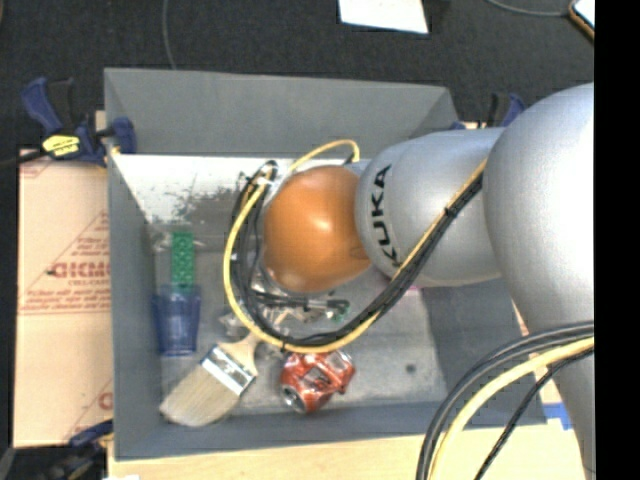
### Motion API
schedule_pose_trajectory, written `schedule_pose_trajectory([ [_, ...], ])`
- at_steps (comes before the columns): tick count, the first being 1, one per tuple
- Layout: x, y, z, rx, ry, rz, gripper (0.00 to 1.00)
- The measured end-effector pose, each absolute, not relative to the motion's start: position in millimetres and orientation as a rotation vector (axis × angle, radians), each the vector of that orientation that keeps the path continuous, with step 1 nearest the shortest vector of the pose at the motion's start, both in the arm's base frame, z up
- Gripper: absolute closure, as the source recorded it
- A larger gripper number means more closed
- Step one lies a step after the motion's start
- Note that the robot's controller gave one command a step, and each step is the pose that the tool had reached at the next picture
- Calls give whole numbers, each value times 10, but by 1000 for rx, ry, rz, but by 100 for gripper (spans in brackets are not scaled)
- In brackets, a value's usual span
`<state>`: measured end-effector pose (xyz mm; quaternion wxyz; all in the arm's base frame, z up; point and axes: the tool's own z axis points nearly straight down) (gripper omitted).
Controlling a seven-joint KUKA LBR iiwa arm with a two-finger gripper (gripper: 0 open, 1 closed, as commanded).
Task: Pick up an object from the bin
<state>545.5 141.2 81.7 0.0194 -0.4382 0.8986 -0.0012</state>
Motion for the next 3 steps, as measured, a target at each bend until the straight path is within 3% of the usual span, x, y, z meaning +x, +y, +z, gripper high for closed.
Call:
schedule_pose_trajectory([
  [3,5473,1407,1575,-1348,2789,-5,100],
])
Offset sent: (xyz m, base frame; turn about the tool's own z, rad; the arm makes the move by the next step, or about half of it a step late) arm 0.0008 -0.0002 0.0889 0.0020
